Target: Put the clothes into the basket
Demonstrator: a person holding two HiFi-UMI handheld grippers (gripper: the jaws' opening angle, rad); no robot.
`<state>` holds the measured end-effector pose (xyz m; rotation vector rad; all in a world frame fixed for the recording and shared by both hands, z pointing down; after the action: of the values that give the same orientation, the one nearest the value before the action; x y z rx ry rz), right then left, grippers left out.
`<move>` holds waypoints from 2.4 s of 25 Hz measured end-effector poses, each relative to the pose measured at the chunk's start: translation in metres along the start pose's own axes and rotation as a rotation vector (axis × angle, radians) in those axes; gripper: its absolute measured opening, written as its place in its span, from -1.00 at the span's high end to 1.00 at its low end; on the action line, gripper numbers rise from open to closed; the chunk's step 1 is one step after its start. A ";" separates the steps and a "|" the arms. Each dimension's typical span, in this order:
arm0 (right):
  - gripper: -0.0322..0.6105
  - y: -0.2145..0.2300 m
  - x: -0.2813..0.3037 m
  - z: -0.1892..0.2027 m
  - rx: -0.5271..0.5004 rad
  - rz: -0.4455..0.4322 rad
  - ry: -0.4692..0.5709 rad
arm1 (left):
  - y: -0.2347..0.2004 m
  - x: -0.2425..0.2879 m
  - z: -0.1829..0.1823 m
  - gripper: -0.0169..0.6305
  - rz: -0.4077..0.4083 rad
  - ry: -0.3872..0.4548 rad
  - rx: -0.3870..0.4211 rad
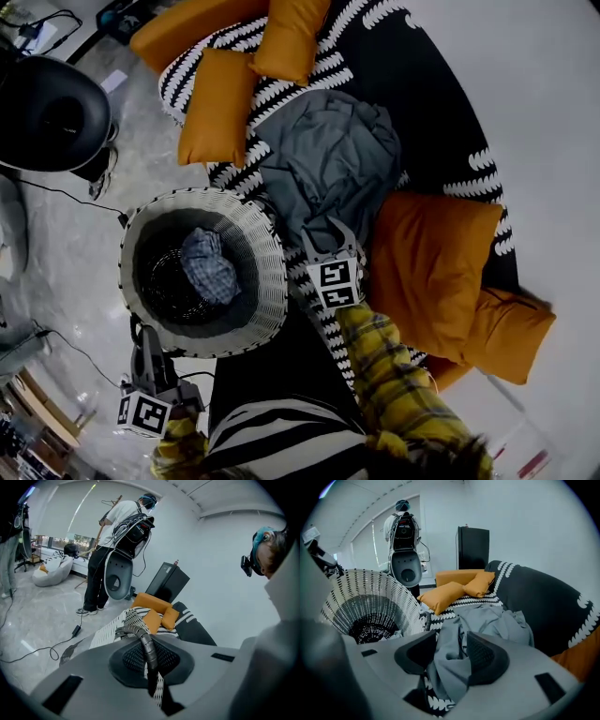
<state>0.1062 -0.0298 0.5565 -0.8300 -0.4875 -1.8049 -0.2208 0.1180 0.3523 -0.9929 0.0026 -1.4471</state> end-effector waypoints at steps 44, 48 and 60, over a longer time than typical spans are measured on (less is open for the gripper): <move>-0.24 0.062 0.138 0.102 0.051 0.158 -0.316 | -0.014 0.067 -0.006 0.91 -0.125 -0.137 0.037; -0.23 0.062 0.143 0.102 0.070 0.076 -0.351 | -0.010 0.066 -0.003 0.91 -0.124 -0.141 0.035; 0.69 0.066 0.128 0.085 0.062 0.080 -0.273 | -0.010 0.048 0.012 0.91 -0.110 -0.106 -0.001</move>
<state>0.1655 -0.0799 0.7044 -1.0442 -0.6722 -1.6026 -0.2130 0.0871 0.3915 -1.0838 -0.1304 -1.4920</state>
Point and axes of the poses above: the fingertips, and each gripper's own axes: x forward along the fingers, y to its right, z out of its underside, the point moved 2 cm from there along -x, backward along the fingers, and after that the axes turned 11 degrees about z, right-handed, at the moved point
